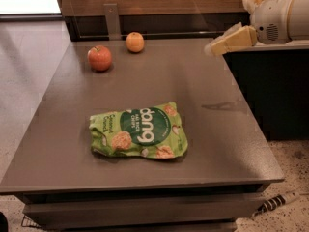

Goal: Move orange near green rice chip bag

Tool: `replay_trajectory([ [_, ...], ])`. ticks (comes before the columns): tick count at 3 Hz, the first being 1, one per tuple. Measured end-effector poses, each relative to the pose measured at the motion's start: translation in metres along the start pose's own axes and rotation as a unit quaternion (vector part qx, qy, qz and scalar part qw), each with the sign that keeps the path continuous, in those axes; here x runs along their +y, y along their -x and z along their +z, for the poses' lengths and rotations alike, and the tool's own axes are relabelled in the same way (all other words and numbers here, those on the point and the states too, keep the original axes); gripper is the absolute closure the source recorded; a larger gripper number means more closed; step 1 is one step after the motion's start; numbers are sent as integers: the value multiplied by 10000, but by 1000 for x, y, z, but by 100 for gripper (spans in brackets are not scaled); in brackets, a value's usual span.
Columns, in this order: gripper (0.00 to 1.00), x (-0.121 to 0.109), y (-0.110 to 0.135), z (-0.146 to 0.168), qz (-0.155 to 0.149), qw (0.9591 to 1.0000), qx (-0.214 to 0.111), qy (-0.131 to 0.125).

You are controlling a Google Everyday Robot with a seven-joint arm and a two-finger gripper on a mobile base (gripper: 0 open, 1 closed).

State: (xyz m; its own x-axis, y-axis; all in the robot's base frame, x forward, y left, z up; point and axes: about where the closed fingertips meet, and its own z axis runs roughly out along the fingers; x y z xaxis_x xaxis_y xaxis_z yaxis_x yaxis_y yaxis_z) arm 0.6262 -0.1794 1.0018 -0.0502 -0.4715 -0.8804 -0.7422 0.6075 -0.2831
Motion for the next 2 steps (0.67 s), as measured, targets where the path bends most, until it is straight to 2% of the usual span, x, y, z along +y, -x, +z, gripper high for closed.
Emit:
replay_trajectory([
  [1,0,-26,22,25,88,9971,-671,-342],
  [2,0,-24,22,24,83,9974,-650,-316],
])
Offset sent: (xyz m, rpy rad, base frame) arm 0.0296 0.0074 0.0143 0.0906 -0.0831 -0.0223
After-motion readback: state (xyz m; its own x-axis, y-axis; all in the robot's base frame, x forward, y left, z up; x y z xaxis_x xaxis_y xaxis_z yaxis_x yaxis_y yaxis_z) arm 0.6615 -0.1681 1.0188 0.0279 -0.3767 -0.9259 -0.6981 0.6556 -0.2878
